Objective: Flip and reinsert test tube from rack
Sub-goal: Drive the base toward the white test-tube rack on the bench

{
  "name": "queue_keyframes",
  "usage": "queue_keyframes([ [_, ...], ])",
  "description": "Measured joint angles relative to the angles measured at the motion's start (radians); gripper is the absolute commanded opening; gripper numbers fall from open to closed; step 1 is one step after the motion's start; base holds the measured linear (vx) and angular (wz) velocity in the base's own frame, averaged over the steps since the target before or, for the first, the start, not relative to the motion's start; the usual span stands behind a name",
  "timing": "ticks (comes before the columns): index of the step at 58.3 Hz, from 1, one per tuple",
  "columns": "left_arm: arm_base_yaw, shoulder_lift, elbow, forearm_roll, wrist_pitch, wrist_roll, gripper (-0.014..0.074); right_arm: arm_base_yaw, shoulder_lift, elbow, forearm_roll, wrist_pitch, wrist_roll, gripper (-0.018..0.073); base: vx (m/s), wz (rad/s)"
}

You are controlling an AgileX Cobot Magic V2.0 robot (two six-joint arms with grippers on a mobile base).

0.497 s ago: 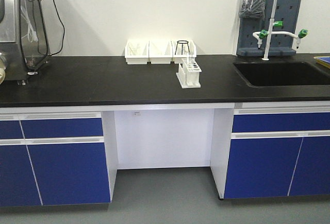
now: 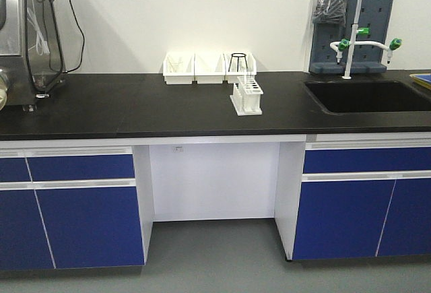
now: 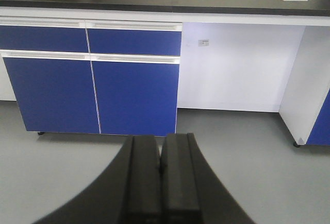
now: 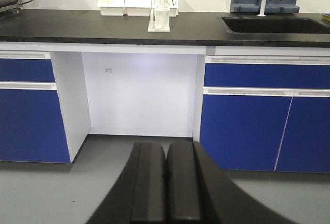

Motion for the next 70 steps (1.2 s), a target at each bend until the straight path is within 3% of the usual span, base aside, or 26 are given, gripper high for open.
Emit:
queue_keyframes([
  [38,0.000,0.000,0.000,0.000,0.000,0.000,-0.0006,0.000,0.000,0.000,0.000,0.000,0.000,-0.0008,0.03,-0.01],
  [70,0.000,0.000,0.000,0.000,0.000,0.000,-0.0006,0.000,0.000,0.000,0.000,0.000,0.000,-0.0008,0.23,0.02],
])
